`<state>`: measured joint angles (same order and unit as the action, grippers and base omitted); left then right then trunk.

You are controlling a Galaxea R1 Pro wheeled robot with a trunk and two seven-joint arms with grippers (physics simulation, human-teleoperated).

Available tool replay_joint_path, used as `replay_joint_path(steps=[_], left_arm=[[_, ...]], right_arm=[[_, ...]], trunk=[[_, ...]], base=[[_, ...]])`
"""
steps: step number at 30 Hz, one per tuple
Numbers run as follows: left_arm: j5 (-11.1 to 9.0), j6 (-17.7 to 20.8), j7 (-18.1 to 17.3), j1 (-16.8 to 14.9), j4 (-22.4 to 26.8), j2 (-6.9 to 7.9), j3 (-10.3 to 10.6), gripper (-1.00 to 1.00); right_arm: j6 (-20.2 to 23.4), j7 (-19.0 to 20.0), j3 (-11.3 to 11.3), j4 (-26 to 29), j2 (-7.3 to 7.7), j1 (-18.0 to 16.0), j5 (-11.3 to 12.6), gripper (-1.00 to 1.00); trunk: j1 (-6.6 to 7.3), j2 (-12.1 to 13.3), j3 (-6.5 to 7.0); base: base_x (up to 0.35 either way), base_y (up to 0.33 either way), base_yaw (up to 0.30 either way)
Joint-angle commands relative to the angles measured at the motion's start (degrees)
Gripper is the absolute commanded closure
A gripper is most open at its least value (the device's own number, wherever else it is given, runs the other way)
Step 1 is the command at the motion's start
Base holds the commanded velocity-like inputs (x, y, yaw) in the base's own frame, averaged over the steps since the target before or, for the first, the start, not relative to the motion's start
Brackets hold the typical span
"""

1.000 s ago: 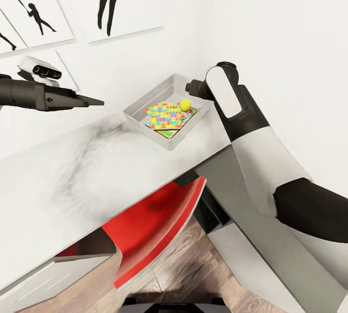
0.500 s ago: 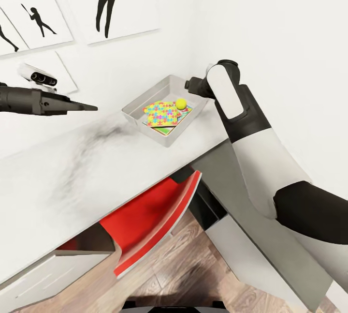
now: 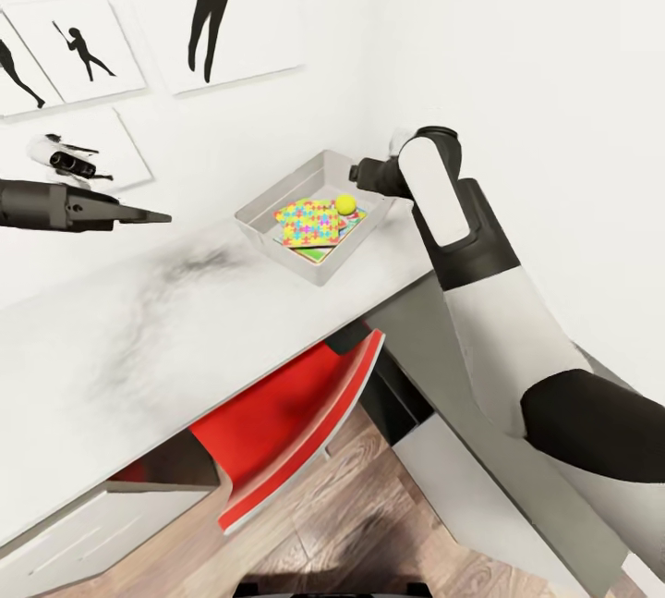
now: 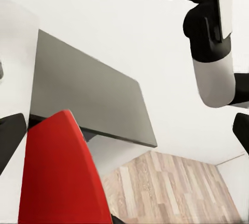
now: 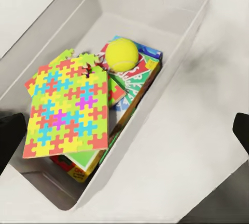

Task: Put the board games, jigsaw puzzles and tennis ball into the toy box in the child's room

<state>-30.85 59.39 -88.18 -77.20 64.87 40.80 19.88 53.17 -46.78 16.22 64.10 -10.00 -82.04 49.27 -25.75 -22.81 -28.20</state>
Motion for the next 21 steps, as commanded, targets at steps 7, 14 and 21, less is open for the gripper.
replay_joint_path(steps=[7, 14, 21], left_arm=[[0.2, 0.6, -0.3, 2.0, -2.0, 0.82, 0.2, -1.00], [0.4, 0.6, -0.1, 3.6, -3.1, 1.01, 0.2, -1.00], [0.4, 0.5, 0.0, 6.1, -3.6, 1.12, 0.2, -1.00]], right_arm=[[3.8, -0.7, -0.3, 11.6, 0.00, 7.7, 0.5, -1.00], [5.6, -0.8, -1.5, 15.6, 0.00, 12.1, 0.4, -1.00], [5.8, -0.8, -3.2, 21.3, 0.00, 17.5, 0.4, -1.00]], trunk=[[-0.04, -0.1, 0.58], [-0.04, -0.1, 1.25], [-0.04, -0.1, 1.91]], base=[[0.000, 0.000, 0.000], [-0.003, 0.000, 0.000], [-0.193, 0.000, 0.000]])
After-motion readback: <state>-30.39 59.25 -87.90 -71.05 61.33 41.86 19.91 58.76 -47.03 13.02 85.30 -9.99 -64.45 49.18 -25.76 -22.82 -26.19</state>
